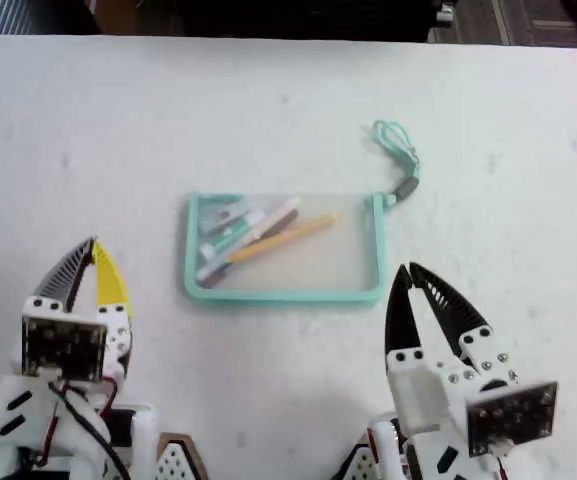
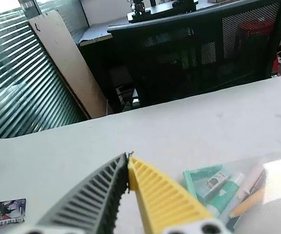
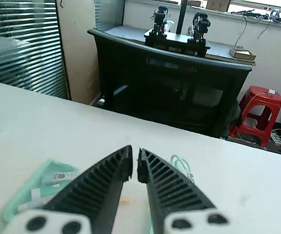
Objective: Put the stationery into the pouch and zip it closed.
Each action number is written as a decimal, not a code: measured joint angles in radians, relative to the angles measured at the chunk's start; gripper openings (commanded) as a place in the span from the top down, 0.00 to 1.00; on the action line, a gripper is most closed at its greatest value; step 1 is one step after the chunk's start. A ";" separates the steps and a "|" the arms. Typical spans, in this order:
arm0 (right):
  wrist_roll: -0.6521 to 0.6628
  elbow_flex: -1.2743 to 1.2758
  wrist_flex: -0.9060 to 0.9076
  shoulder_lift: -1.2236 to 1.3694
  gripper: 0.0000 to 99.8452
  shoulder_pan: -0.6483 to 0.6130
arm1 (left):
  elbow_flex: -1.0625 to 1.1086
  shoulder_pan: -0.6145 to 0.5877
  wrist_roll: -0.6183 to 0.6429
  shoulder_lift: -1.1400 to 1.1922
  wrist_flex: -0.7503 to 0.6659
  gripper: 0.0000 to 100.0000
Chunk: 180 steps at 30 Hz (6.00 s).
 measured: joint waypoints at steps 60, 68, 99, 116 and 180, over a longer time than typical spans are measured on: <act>0.011 0.928 -0.295 0.006 0.98 0.028 | 0.710 -0.002 0.017 0.012 -0.011 0.98; 0.011 0.928 -0.270 0.006 0.98 0.023 | 0.710 -0.002 0.017 0.012 0.032 0.98; 0.018 0.928 -0.041 0.006 0.98 0.023 | 0.710 -0.002 0.017 0.011 0.064 0.98; -0.038 0.928 -0.041 0.006 0.98 0.061 | 0.710 -0.002 -0.035 0.011 0.064 0.98; -0.118 0.928 -0.041 0.005 0.98 0.135 | 0.710 0.014 -0.035 0.011 0.064 0.98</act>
